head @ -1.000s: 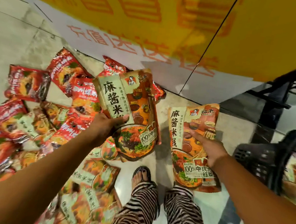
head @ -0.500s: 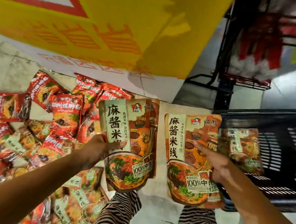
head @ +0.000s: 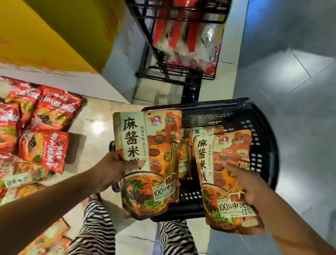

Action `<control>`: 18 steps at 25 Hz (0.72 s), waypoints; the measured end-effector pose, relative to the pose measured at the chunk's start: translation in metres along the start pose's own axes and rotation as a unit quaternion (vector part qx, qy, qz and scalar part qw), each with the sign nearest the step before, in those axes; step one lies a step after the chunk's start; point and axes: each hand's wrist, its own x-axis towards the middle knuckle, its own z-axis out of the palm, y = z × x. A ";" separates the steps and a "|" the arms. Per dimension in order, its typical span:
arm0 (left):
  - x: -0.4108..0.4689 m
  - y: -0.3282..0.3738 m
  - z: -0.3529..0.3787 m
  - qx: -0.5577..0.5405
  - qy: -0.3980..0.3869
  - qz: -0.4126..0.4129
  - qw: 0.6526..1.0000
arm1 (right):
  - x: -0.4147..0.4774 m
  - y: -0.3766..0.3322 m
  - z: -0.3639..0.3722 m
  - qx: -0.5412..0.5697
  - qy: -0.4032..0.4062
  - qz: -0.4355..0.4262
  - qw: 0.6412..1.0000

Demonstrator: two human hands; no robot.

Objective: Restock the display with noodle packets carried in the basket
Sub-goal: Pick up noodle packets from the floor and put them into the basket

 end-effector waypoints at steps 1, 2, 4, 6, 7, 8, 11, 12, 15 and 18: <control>0.012 -0.003 0.015 0.008 0.008 -0.010 1.000 | 0.008 -0.002 -0.013 -0.001 0.017 -0.001 1.000; 0.026 -0.005 0.028 0.012 0.014 -0.019 1.000 | 0.017 -0.004 -0.024 0.004 0.029 0.003 1.000; 0.049 -0.008 0.047 0.012 0.018 -0.039 0.999 | 0.035 -0.008 -0.035 0.026 0.035 0.004 0.999; 0.075 -0.013 0.057 0.020 0.025 -0.059 0.998 | 0.057 -0.010 -0.040 0.046 0.040 -0.001 0.998; 0.089 -0.017 0.061 0.021 0.027 -0.073 0.997 | 0.070 -0.012 -0.041 0.050 0.046 0.000 0.998; 0.105 -0.023 0.062 0.018 0.031 -0.087 0.996 | 0.085 -0.014 -0.040 0.048 0.045 0.003 0.998; 0.150 -0.041 0.059 0.002 0.035 -0.128 0.991 | 0.145 -0.013 -0.029 0.038 0.010 0.026 0.999; 0.164 -0.049 0.057 -0.004 0.030 -0.141 0.989 | 0.162 -0.010 -0.026 0.031 0.001 0.040 0.999; 0.204 -0.071 0.053 -0.008 0.017 -0.181 0.983 | 0.214 -0.003 -0.018 -0.013 -0.033 0.067 0.997; 0.243 -0.087 0.053 0.006 0.010 -0.205 0.979 | 0.271 0.006 -0.012 -0.069 -0.056 0.080 0.993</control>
